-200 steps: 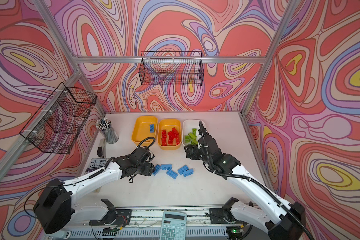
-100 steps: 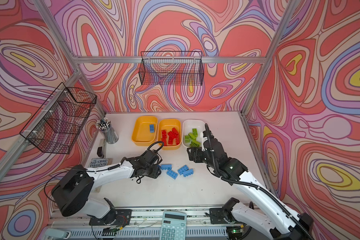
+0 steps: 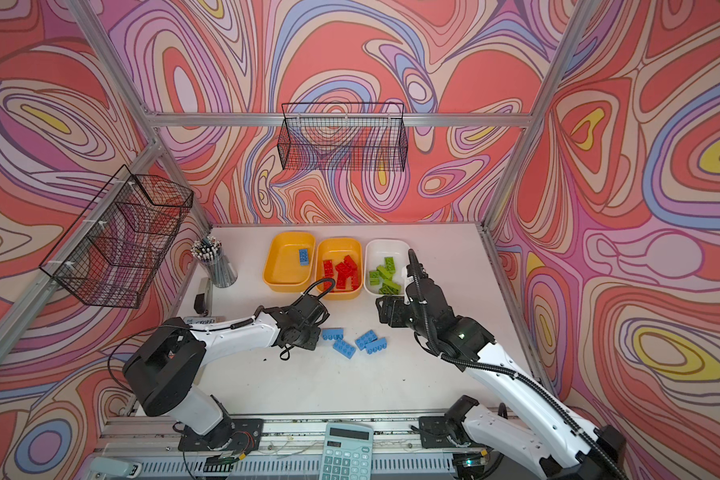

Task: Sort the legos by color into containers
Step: 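Carry the light-blue brick with the left gripper into the yellow tub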

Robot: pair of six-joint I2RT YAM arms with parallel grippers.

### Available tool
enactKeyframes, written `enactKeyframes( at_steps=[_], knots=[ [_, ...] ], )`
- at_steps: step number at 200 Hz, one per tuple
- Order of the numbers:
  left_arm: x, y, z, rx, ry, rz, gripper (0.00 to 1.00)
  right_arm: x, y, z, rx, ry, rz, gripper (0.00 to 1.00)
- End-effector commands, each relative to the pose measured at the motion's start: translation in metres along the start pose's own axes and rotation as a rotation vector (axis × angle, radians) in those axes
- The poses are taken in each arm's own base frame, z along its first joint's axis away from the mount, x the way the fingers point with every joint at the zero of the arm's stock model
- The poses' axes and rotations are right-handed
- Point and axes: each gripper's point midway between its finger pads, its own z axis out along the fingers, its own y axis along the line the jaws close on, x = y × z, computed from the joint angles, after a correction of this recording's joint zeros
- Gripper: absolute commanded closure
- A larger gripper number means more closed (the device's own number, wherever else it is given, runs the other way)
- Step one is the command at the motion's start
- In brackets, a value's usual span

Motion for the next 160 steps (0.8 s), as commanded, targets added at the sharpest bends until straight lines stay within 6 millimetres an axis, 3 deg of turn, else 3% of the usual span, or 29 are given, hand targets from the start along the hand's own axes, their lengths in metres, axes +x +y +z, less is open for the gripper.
enactKeyframes(
  at_steps=[1,34,86,124,160],
  knots=[
    [0.009,0.018,-0.011,-0.089,0.036,-0.007,0.80,-0.006,0.002,0.004,0.001,-0.019,-0.010,0.15],
    [-0.027,0.033,-0.038,-0.138,-0.058,-0.069,0.80,-0.010,0.006,0.010,-0.008,-0.028,-0.015,0.15],
    [-0.129,0.081,-0.064,-0.110,-0.194,-0.280,0.78,-0.016,0.015,0.021,-0.028,-0.030,-0.030,0.15],
    [-0.192,0.126,-0.042,-0.110,-0.183,-0.389,0.78,-0.014,0.019,0.029,-0.057,-0.029,-0.009,0.15],
    [-0.231,0.153,-0.005,-0.107,-0.137,-0.421,0.76,-0.018,0.018,0.033,-0.032,-0.023,-0.021,0.15]
  ],
)
